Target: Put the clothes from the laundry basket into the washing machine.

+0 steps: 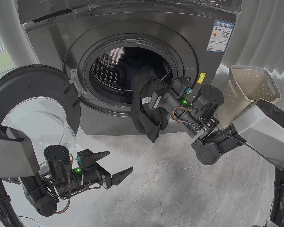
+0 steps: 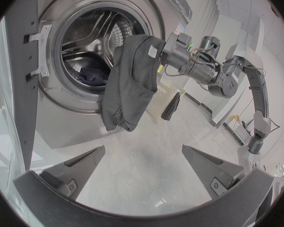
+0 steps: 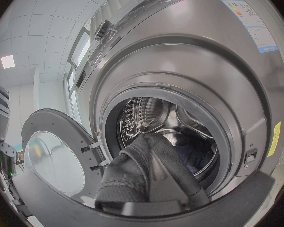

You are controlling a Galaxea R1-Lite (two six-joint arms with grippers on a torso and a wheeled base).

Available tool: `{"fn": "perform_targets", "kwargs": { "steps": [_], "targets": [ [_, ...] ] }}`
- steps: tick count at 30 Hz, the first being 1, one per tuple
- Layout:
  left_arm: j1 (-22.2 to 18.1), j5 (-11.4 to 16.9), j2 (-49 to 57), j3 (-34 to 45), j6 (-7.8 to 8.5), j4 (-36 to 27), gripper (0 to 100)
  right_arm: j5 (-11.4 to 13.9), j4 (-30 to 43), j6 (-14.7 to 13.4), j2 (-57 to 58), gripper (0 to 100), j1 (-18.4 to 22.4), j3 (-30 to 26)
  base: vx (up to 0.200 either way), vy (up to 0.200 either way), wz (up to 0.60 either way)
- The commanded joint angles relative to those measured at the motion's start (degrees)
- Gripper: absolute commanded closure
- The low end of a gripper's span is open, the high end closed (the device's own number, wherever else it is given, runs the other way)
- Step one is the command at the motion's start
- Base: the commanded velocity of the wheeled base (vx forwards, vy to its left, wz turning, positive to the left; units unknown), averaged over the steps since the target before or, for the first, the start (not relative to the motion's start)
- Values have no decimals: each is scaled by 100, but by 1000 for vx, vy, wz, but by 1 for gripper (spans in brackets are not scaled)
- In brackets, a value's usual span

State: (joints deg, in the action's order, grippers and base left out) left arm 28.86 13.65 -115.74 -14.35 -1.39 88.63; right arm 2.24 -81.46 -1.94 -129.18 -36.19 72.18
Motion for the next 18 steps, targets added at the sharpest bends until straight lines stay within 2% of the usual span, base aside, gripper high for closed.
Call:
{"fn": "perform_targets", "kwargs": {
  "steps": [1, 4, 10, 13, 18],
  "targets": [
    [112, -47, 315, -525, -63, -3, 0, 4, -2, 0, -28, 100, -19, -11, 0, 0, 0],
    [103, -65, 227, -982, -90, -3, 0, 4, 7, 9, -19, 100, -54, -11, 0, 0, 0],
    [129, -65, -195, -1325, -90, -3, 0, -5, 25, 9, 16, 100, -177, -11, 0, 0, 0],
    [164, -65, -669, -1905, -116, -3, 0, -5, 42, 9, 34, 100, -257, -20, 0, 0, 0],
    [120, 15, -863, -2151, -107, -3, 0, -5, 25, 18, 60, 100, -397, -116, 0, 0, 0]
  ]
}}
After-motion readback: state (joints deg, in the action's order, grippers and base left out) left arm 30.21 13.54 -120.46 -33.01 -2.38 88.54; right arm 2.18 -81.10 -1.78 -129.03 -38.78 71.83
